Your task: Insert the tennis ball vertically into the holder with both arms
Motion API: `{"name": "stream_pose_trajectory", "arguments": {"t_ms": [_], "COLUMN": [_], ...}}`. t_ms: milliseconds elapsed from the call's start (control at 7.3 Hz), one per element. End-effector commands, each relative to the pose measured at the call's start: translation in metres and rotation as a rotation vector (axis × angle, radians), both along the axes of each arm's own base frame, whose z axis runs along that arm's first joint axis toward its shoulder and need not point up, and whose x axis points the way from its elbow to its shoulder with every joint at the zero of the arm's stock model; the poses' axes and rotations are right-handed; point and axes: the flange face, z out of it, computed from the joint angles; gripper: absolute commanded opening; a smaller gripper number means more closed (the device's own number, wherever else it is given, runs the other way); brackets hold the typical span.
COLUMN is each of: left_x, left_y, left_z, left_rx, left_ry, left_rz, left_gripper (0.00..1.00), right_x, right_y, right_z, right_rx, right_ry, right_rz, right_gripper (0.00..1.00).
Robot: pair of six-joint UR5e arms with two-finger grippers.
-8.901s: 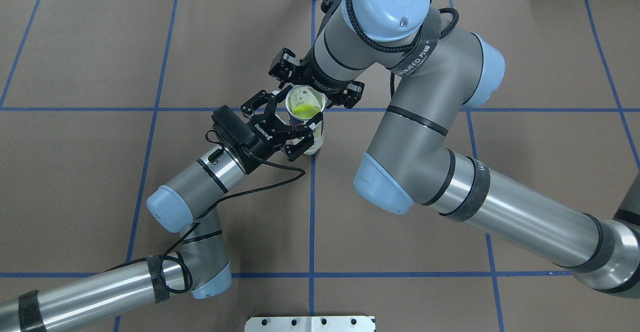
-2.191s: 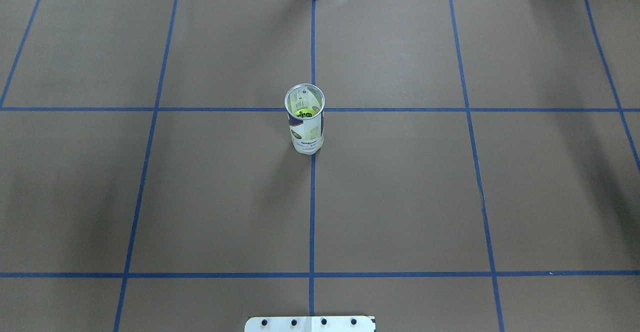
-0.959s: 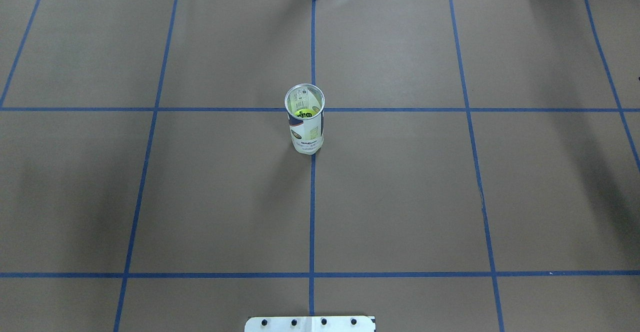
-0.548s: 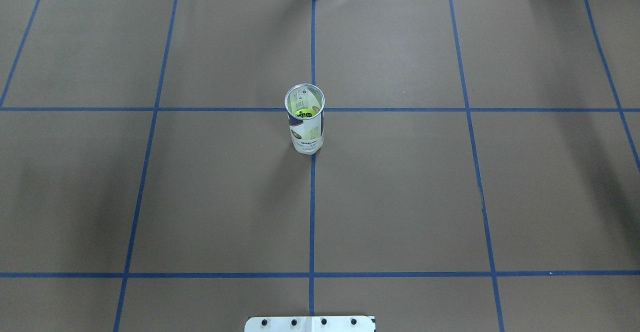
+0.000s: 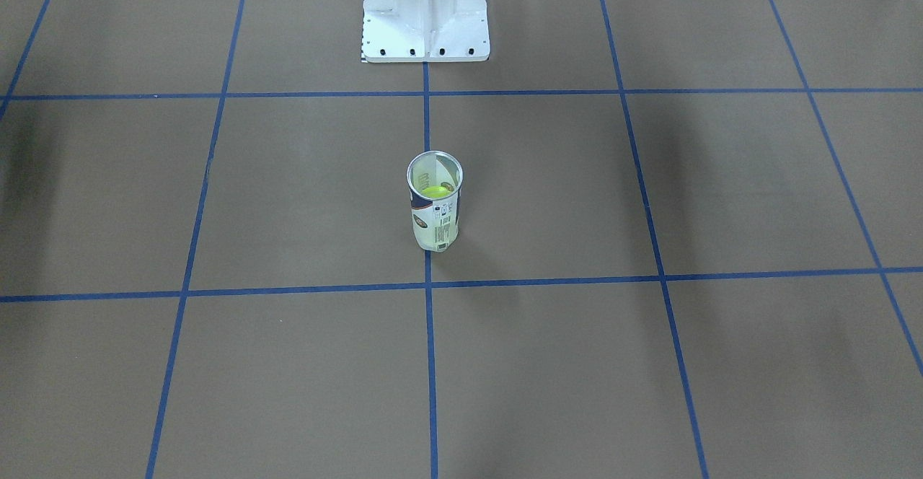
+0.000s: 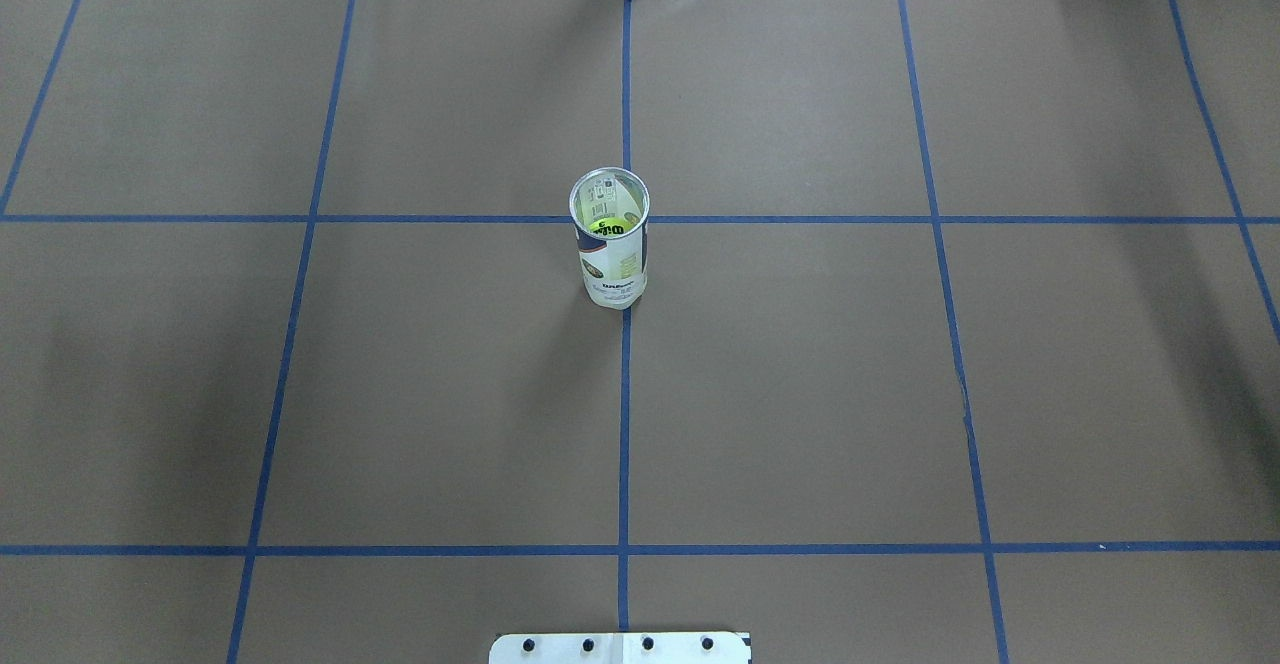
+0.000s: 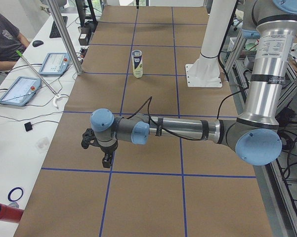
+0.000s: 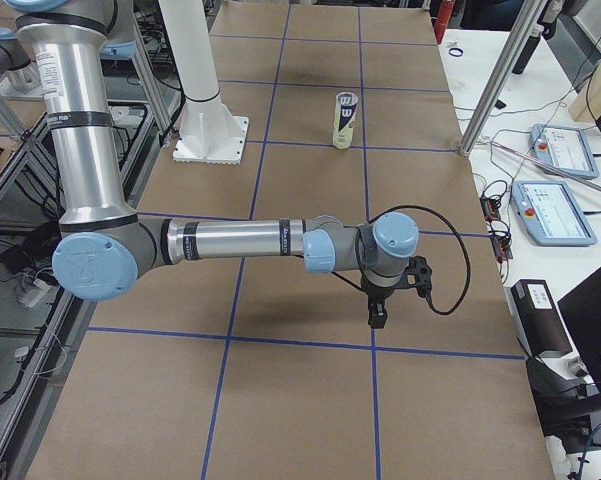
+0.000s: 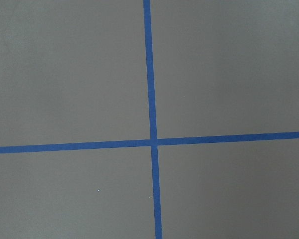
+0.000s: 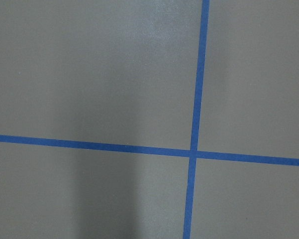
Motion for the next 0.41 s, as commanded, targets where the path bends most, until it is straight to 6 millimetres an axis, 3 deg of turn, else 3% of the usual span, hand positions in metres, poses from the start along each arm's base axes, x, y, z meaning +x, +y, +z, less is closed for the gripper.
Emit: {"name": "stream_pose_trajectory", "arguments": {"t_ms": [0,274], "left_x": [0.0009,0.0009], "left_y": [-0.0006,-0.0004], "left_z": [-0.004,-0.0009], "left_rx": [0.015,0.009], "left_ry": [0.0,0.0], "left_rz": [0.001,0.001], "left_gripper": [1.0,1.0], "right_x": [0.0005,0.0004], "right_y": [-0.0003,0.0012], "right_z": [-0.0031,-0.0022], "right_rx": [0.005,0.0], "right_ry": [-0.001,-0.003], "right_rz": [0.001,0.002], "right_gripper": [1.0,1.0]}}
